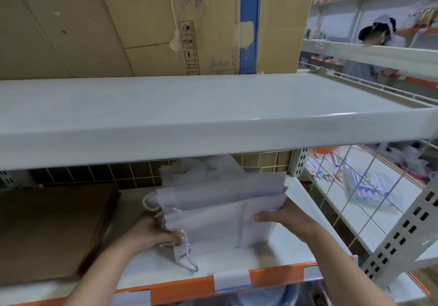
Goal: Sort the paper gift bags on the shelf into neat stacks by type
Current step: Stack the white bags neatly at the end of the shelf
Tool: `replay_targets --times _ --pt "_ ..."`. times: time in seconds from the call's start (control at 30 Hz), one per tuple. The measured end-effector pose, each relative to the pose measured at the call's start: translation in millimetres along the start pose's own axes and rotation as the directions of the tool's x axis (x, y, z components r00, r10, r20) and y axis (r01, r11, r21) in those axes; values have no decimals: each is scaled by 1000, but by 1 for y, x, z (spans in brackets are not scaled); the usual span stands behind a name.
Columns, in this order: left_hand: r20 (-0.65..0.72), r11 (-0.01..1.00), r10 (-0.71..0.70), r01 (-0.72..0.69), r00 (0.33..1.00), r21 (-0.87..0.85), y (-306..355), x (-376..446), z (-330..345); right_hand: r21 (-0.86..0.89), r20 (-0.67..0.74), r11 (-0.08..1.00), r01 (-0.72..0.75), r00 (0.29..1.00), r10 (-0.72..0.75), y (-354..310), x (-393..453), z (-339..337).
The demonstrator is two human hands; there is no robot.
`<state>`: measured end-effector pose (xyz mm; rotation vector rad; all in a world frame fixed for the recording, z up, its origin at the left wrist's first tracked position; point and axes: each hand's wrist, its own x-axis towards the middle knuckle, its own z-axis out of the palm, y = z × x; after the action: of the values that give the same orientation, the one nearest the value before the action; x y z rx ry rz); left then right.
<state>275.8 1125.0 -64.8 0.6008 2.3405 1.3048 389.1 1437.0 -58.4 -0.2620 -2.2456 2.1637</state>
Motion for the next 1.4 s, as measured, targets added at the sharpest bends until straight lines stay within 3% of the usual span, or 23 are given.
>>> replay_targets --times 0.07,0.27,0.37,0.43,0.53,0.63,0.77,0.83,0.9,1.0,1.13,1.33,1.4 --pt "-29 1000 13 -13 999 -11 6 0 1 38 11 999 6 1000 -6 -2 0 4" --pt "-135 961 -269 256 954 -104 9 11 19 21 27 1000 24 999 -24 -1 5 25" --pt "-76 991 -101 107 992 79 16 0 1 14 -22 999 46 999 -46 2 8 24" --pt "-47 996 8 -3 999 92 27 -7 -15 -6 -56 999 42 998 -42 5 10 25" --pt "-270 997 78 -75 960 21 52 -15 -34 -41 -69 998 39 997 -41 5 9 25" --pt "-393 952 305 -293 867 93 97 -20 -25 -61 -45 997 47 998 -49 2 6 25" --pt "-216 900 437 -424 873 103 134 -4 -6 -81 -44 995 50 998 -53 1 2 26" --pt "-201 917 388 -398 899 -9 127 3 -8 -69 -57 997 41 997 -45 0 1 27" --pt "-271 904 335 -389 902 -176 113 0 -18 -55 -68 998 34 997 -38 -1 0 28" --pt "-397 841 225 -383 890 -382 84 -6 -34 -71 -59 997 34 998 -38 -2 1 30" --pt "-394 720 106 -344 913 -603 55 -10 -34 -63 -54 998 21 998 -25 -4 2 35" --pt "-405 555 -63 -305 912 -774 35 -7 -6 -56 11 998 3 1000 -3 -5 0 39" --pt "-486 538 -195 -321 852 -779 30 -4 6 -59 36 998 13 999 -11 -3 -1 41"
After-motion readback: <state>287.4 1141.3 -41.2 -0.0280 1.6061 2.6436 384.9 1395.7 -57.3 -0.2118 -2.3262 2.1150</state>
